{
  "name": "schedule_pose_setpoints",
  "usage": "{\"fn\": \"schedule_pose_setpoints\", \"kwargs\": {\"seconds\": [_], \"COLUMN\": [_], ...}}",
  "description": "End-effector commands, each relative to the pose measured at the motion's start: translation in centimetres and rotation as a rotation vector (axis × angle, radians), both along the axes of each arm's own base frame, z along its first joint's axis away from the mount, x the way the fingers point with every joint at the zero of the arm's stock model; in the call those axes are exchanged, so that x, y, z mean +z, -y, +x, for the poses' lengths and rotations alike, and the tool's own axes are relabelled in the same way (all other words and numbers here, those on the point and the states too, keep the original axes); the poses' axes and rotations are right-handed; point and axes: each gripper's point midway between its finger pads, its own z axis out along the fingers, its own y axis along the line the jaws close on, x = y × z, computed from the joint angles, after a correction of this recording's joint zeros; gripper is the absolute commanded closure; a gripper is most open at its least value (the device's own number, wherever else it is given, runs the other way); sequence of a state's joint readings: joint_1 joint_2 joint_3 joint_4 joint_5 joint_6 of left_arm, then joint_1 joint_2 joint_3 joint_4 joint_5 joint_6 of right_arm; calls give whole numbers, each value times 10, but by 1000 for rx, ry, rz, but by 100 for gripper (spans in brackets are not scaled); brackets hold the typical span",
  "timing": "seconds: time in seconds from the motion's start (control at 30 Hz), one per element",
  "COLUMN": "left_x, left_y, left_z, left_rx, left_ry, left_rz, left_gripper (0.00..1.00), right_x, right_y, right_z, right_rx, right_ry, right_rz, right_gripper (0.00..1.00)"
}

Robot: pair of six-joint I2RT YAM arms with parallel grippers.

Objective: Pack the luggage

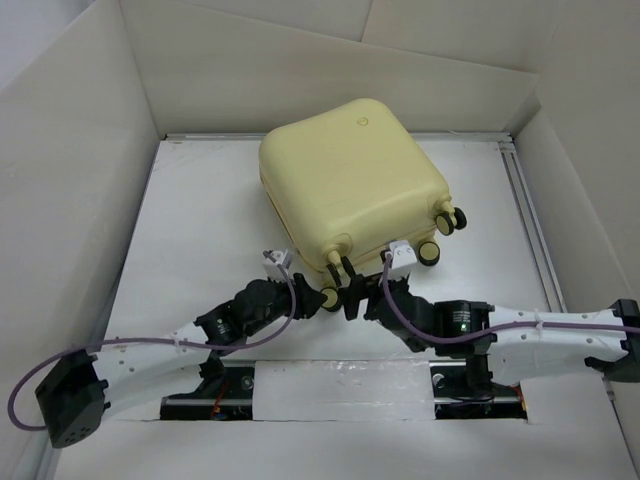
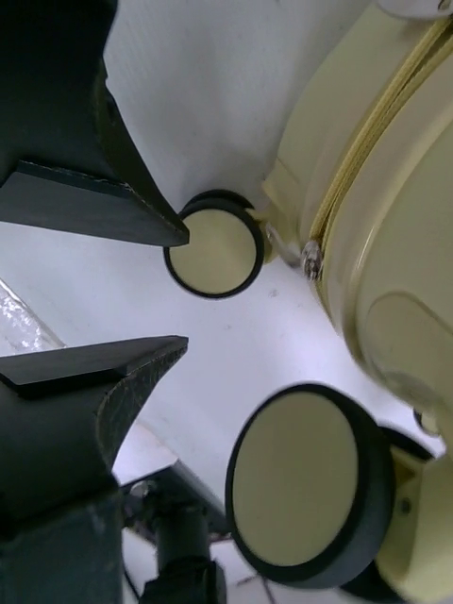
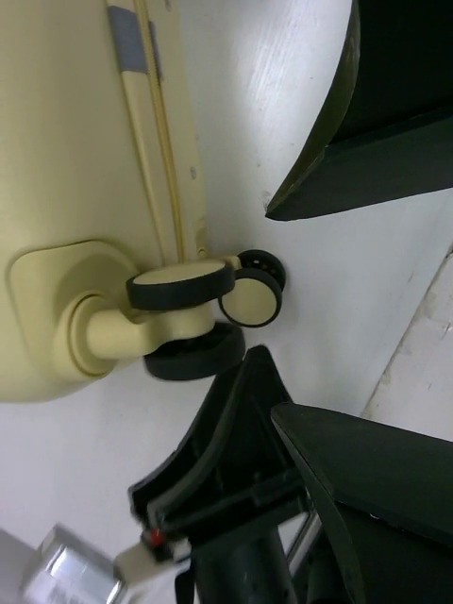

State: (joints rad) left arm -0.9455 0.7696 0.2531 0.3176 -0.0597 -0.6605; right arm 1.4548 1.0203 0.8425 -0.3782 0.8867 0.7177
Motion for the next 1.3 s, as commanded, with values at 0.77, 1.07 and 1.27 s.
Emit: {"fn": "schedule_pose_setpoints", "kwargs": {"seconds": [0.77, 1.07, 1.27], "left_x": [29, 21, 21], "left_y": [19, 33, 36], "left_z": [73, 71, 72], "left_rx": [277, 228, 234], "left_ry": [148, 134, 130], "left_rz": [3, -23, -54], "left_gripper": [53, 62, 70], "right_x": [34, 31, 30], "right_y": [-34, -37, -33], "right_z": [2, -2, -1], "right_rx": [206, 236, 228], "right_ry": [55, 45, 50], "right_rz": [91, 96, 103], "right_gripper": [18, 21, 22]}}
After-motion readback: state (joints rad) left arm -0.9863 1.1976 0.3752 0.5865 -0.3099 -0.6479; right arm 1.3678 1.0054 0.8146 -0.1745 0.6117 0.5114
